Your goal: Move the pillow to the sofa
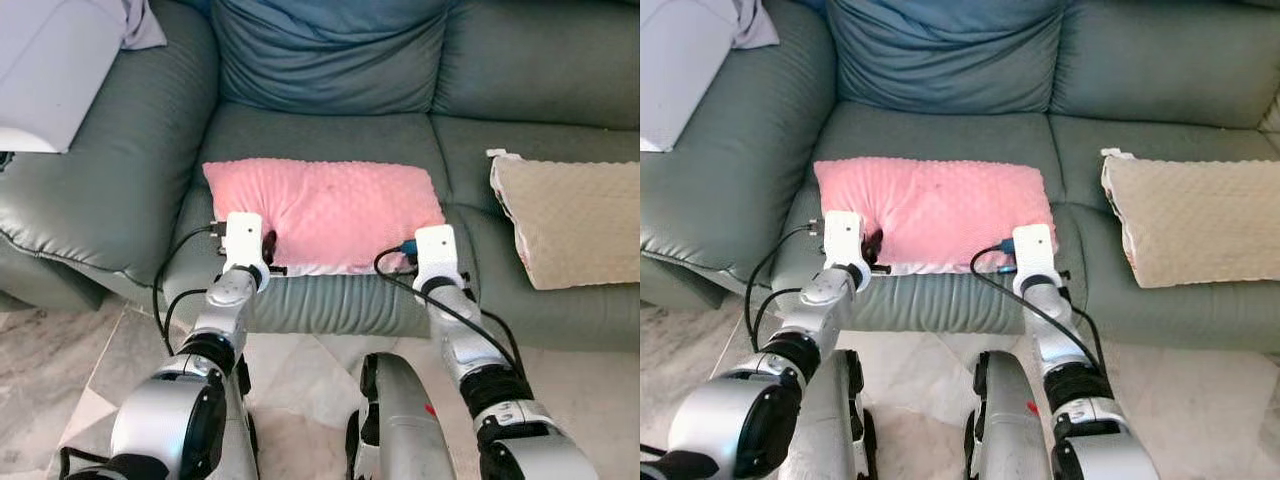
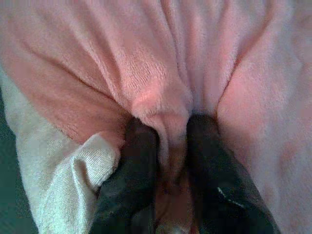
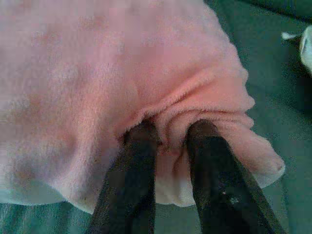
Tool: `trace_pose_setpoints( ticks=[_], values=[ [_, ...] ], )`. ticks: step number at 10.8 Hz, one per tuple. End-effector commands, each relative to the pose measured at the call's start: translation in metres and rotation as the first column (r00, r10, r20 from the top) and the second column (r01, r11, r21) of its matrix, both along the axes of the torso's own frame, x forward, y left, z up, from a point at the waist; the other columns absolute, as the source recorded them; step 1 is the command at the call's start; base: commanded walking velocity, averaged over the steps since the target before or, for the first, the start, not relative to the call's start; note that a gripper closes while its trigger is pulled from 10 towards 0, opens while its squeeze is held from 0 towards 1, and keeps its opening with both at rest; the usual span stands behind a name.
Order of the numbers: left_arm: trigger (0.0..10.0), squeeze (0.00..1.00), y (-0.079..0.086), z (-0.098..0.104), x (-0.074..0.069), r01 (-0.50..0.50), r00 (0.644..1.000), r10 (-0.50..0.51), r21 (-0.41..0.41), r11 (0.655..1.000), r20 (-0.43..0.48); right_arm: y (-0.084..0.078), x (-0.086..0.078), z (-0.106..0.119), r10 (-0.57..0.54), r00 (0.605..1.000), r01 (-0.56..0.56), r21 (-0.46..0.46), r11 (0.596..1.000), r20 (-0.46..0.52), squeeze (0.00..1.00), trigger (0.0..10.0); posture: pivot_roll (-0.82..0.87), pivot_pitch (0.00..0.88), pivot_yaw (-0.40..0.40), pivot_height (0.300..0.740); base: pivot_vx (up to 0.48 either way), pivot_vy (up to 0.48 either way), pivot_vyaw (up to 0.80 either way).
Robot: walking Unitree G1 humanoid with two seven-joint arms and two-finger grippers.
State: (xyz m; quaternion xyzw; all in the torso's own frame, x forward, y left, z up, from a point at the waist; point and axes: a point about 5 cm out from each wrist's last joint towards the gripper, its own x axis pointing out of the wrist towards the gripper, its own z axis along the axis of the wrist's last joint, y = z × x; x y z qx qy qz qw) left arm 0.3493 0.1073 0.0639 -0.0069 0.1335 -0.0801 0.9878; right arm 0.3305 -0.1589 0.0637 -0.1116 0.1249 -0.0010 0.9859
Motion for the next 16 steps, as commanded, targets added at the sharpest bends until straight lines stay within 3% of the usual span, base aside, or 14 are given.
trace_pose_setpoints(
  ticks=[1,3,6,10,13,16],
  values=[
    [10.0,1.00,-0.002,-0.004,-0.002,0.018,1.000,-0.017,0.049,0.999,-0.025,0.000,0.001,0.009,0.005,0.999,-0.006,0.008,1.000,0.050,1.00,10.0,-0.04,0.181,-0.036,0.602,0.000,0.000,0.00],
    [10.0,1.00,0.003,0.000,0.001,0.032,0.999,-0.031,0.078,0.996,-0.008,0.004,-0.006,0.018,0.051,0.994,-0.052,0.003,0.999,0.098,1.00,10.0,-0.05,0.159,-0.040,0.602,0.000,0.000,0.00],
    [10.0,1.00,0.014,0.001,0.003,0.036,0.999,-0.037,0.169,0.985,0.006,0.008,-0.024,0.005,0.070,0.997,-0.071,0.030,0.997,0.046,1.00,10.0,-0.05,0.136,-0.040,0.602,0.000,0.000,0.00],
    [10.0,1.00,0.021,0.005,0.004,0.029,0.999,-0.033,0.196,0.980,0.020,0.015,-0.033,0.005,0.077,0.996,-0.080,0.076,0.994,0.034,1.00,10.0,-0.05,0.097,-0.030,0.602,0.000,0.000,0.00],
    [10.0,1.00,0.042,0.006,0.005,-0.054,0.998,0.047,0.267,0.962,0.033,0.019,-0.034,0.010,0.079,0.995,-0.084,0.093,0.992,0.064,1.00,10.0,-0.03,0.046,-0.022,0.602,0.000,0.000,0.00],
    [10.0,1.00,0.059,0.010,0.002,-0.072,0.995,0.052,0.273,0.959,0.081,0.019,-0.042,0.017,0.099,0.985,-0.113,0.089,0.990,0.142,1.00,10.0,-0.03,0.000,-0.013,0.602,0.000,0.000,0.00]
  ],
)
